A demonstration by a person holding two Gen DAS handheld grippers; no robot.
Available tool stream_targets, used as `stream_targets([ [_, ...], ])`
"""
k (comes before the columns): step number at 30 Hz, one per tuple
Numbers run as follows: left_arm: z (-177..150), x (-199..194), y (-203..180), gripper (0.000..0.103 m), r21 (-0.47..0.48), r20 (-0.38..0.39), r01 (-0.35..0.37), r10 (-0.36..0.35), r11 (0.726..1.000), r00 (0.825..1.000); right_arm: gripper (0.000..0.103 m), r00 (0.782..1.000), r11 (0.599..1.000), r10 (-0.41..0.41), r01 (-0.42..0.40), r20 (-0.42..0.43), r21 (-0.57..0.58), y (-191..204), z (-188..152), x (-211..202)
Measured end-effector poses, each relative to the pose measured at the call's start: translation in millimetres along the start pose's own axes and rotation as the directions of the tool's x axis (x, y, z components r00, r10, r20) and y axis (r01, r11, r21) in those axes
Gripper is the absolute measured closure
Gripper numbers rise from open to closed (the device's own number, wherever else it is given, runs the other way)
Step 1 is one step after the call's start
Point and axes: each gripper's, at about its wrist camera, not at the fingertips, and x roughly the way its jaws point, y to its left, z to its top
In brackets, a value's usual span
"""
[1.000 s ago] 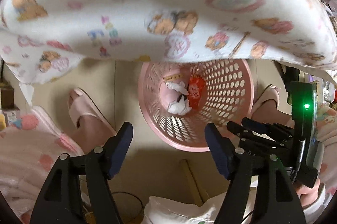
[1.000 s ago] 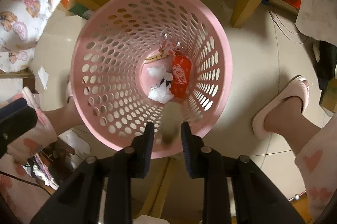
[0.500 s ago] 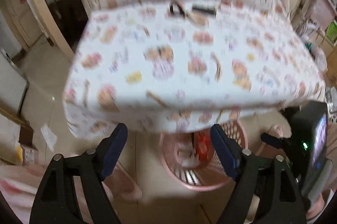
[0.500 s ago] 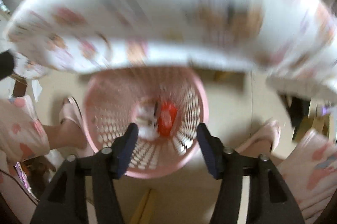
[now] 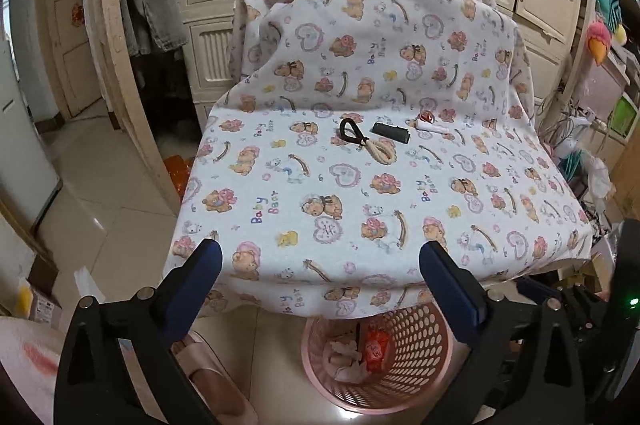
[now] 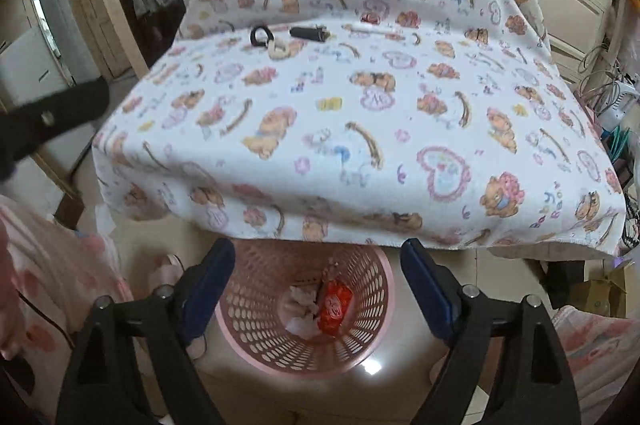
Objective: Collect trash
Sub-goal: 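Move both open tools back up over the table, then grasp the black hair tie with beige cord using the left tool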
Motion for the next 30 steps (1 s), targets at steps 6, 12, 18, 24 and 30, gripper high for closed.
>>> stream_targets([
  [6,10.3,-12.4,6.1,0.002,-0.003,0.023,0.046,-0.046,0.999,0.999,0.019,0.998,1.0,0.009,-0.011,0.067,0.029,-4.1,12.9,-22.8],
  [12,38.3,-4.7,14.5,0.002,-0.035,-0.012,0.036,-0.036,0.999,0.999,0.016,0.995,0.999,-0.011,0.008,0.097,0.036,-16.7,41.2,-31.6],
  [18,75.2,12.2,22.2,0.002,-0.009,-0.03,0.01,-0.01,1.0,0.999,0.014,0.99,0.999,-0.051,0.053,0.135,-0.011,-34.8,84.6,-41.5],
  [24,96.6,35.8,21.8,0.002,-0.027,-0.024,-0.003,0.002,1.0,1.0,0.012,0.98,0.996,-0.074,0.083,0.187,-0.043,-56.8,118.0,-46.3],
  [30,80.3,82.9,19.6,0.003,-0.079,-0.141,0.048,-0.058,0.996,0.988,0.012,0.986,0.997,-0.074,0.07,0.151,0.034,-82.9,110.4,-18.6],
])
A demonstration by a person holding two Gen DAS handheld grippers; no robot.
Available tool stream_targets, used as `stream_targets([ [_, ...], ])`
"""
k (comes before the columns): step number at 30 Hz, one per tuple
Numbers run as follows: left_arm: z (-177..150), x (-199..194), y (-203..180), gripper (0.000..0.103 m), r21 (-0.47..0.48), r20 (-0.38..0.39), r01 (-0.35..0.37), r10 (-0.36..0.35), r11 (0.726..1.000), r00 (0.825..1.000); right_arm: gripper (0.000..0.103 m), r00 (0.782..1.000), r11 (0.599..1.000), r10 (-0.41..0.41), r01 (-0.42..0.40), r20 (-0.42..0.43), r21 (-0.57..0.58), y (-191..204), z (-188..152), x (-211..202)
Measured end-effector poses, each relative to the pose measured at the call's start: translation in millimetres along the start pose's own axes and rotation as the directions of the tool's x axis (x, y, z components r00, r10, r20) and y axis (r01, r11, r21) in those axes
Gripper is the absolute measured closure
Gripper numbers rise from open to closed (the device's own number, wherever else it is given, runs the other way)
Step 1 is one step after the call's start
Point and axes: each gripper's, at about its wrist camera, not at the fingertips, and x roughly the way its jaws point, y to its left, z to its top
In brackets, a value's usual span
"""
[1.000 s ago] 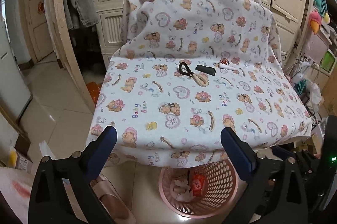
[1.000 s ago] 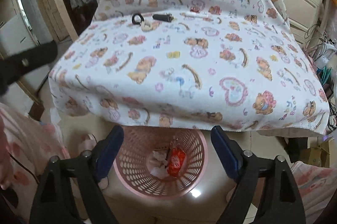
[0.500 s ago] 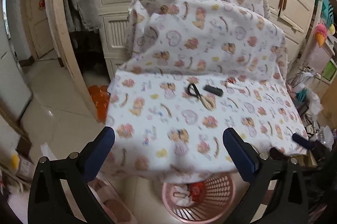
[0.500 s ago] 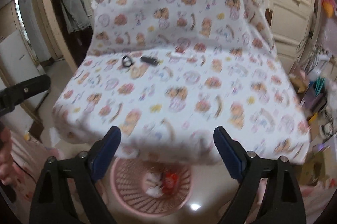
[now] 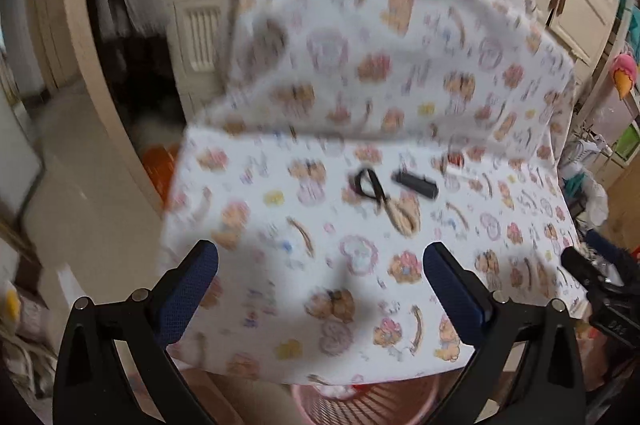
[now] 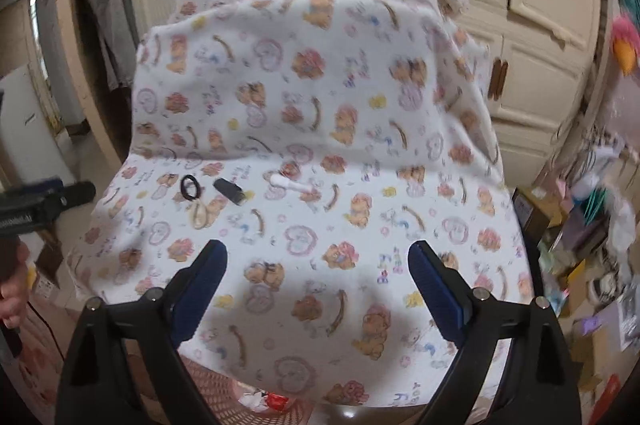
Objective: Collect trash
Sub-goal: 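Grasp the black hair tie with beige cord using the left tool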
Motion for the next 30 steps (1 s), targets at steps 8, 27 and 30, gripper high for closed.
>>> stream_targets([
  [8,15.3,34.6,-16.2,0.009,0.001,-0.049,0.006,-0.006,1.0,0.999,0.012,0.998,0.999,0.031,-0.028,-0.061,0.046,-0.6,4.2,25.1],
  [27,21.8,79.6,-78.8,0.072,0.053,-0.155,0.089,-0.08,0.995,0.985,0.012,0.998,0.999,0.023,-0.022,-0.055,0.024,-1.2,12.8,27.6],
  [30,16.5,88.1,-88.4,0.084,0.147,-0.163,0.037,-0.012,0.988,0.987,0.012,0.998,0.999,0.022,-0.02,-0.056,0.029,-2.4,13.5,28.4],
])
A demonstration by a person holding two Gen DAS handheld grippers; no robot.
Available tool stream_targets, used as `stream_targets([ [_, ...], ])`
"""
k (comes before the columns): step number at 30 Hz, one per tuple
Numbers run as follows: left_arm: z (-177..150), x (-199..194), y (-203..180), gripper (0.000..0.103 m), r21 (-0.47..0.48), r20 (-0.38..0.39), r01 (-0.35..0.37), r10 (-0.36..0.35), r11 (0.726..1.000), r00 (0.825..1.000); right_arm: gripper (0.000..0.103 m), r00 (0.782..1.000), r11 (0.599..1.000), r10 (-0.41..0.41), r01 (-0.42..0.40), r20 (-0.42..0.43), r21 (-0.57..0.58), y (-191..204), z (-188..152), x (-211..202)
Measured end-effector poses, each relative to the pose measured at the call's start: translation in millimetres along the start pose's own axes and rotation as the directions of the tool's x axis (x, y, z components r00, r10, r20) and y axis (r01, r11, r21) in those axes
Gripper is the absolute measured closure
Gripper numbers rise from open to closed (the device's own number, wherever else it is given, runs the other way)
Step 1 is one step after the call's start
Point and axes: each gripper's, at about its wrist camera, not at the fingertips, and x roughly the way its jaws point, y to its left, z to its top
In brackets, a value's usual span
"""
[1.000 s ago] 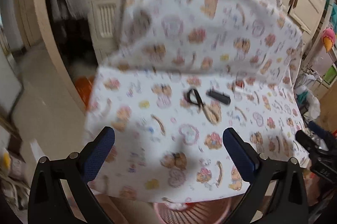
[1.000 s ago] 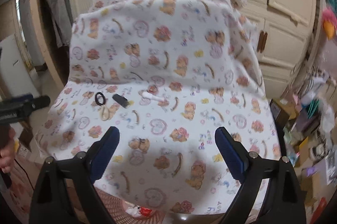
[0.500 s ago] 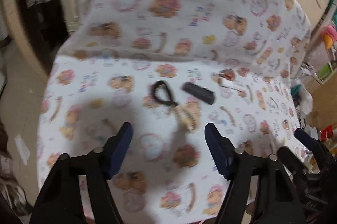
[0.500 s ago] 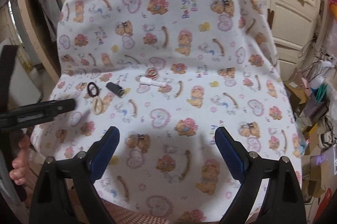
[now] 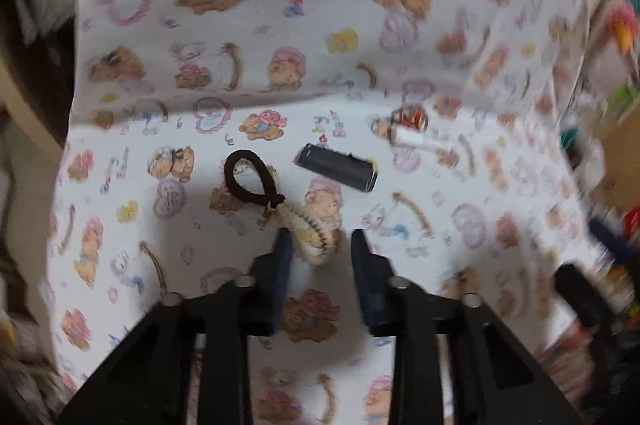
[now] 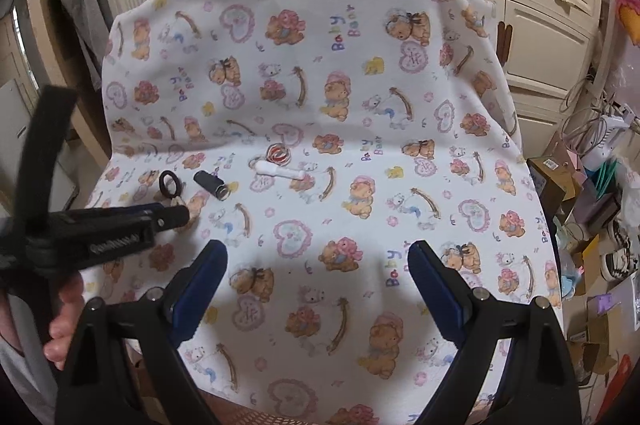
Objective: Collect trash
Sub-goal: 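Grasp the black hair tie with beige cord using the left tool, then grasp the red-capped white item with the right tool while the left tool holds the hair tie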
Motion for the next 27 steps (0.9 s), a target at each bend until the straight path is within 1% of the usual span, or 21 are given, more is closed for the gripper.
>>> stream_targets([
  [2,-0.7,4.9,-3.5,0.084,0.024,-0.012,-0.034,0.034,0.999,0.999,0.012,1.0,1.0,-0.001,0.001,-0.004,0.003,-0.9,0.1,0.8],
  [5,-0.7,5.5,-2.5,0.085,0.011,-0.017,-0.018,0.018,1.0,1.0,0.012,1.0,1.0,0.006,-0.006,-0.008,0.017,-2.8,1.0,2.0],
  [6,-0.8,5.4,-1.5,0.094,0.005,-0.018,-0.011,0.011,1.0,1.0,0.012,1.0,1.0,0.01,-0.01,-0.009,0.022,-2.9,1.2,2.4],
  [7,-1.1,5.1,0.2,0.098,-0.006,-0.023,0.001,-0.001,1.0,1.0,0.012,1.0,1.0,0.011,-0.011,-0.009,0.024,-2.6,1.2,2.7],
  [12,-4.9,-4.5,16.9,0.098,-0.067,-0.037,0.068,-0.071,0.995,0.997,0.012,1.0,1.0,0.003,-0.002,-0.016,0.02,1.3,0.0,6.1],
  [16,-6.5,-15.8,34.8,0.1,-0.11,-0.039,0.096,-0.1,0.989,0.994,0.012,1.0,1.0,0.018,-0.018,-0.011,0.018,3.8,-0.4,7.1],
  [17,-7.0,-18.8,40.1,0.103,-0.117,-0.041,0.099,-0.104,0.988,0.994,0.012,1.0,1.0,0.02,-0.019,-0.009,0.018,4.4,0.1,6.9],
  [22,-8.8,-28.9,63.7,0.103,-0.138,-0.051,0.091,-0.099,0.986,0.994,0.013,0.999,0.999,0.031,-0.03,-0.013,0.018,9.5,1.2,10.0],
  [24,-8.5,-32.4,71.7,0.103,-0.147,-0.044,0.098,-0.105,0.984,0.994,0.016,0.999,0.999,0.034,-0.034,-0.019,0.012,12.7,1.2,12.4],
  [26,-7.1,-35.5,78.4,0.103,-0.162,-0.029,0.12,-0.126,0.979,0.992,0.02,0.999,0.999,0.036,-0.036,-0.03,0.007,16.2,1.0,15.7],
  [27,-6.6,-36.4,81.6,0.102,-0.175,-0.024,0.129,-0.136,0.976,0.99,0.021,0.999,0.999,0.04,-0.039,-0.033,0.009,17.2,1.0,16.6],
])
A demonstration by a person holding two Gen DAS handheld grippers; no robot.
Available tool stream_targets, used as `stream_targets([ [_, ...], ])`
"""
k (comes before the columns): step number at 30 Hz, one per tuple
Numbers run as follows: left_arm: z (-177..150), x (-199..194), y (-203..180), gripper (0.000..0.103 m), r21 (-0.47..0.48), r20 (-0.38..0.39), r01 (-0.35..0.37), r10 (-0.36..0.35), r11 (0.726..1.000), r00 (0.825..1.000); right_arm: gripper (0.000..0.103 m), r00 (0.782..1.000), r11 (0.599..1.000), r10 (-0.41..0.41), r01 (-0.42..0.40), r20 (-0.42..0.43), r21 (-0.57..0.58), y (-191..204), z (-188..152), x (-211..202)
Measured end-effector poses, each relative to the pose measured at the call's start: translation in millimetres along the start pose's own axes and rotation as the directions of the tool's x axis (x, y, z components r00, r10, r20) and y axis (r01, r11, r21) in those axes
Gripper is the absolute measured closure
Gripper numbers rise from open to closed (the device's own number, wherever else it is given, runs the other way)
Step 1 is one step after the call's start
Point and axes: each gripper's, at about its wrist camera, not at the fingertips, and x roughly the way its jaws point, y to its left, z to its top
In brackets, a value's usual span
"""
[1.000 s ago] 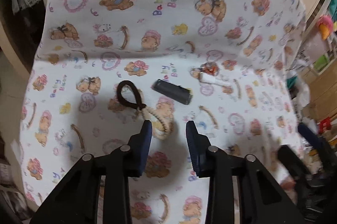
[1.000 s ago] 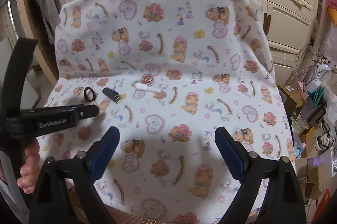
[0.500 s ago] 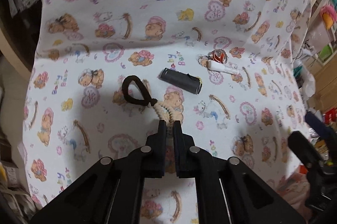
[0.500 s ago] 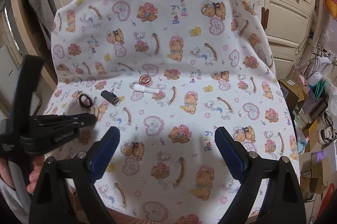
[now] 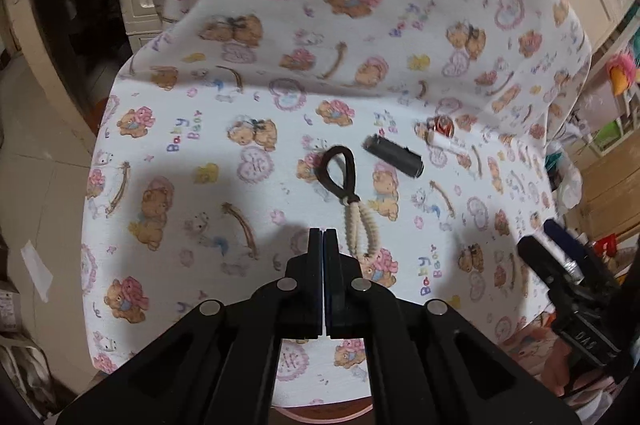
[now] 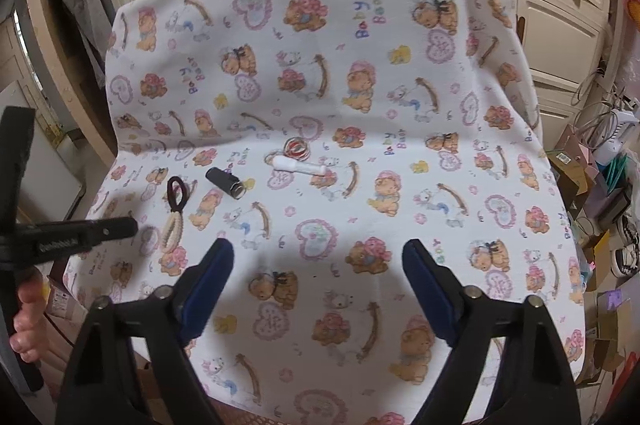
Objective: Collect trash
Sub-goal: 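Grasp the red-capped white item with the right tool while the left tool holds the hair tie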
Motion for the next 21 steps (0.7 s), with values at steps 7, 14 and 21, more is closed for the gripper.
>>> stream_targets([
  [7,3.6,17.8,-3.3,0.058,-0.045,-0.033,0.096,-0.098,0.994,0.995,0.034,1.0,1.0,0.004,-0.004,-0.005,0.018,3.2,1.8,2.1],
  [14,1.7,26.4,-36.6,0.044,0.053,0.006,-0.018,0.018,0.998,1.0,0.04,1.0,0.999,0.025,-0.025,-0.003,0.038,1.9,6.7,-2.4],
  [21,6.1,39.1,-41.1,0.037,0.004,-0.005,-0.06,0.06,0.998,0.998,0.049,1.0,1.0,-0.006,0.006,0.006,-0.006,10.0,5.8,-3.4],
])
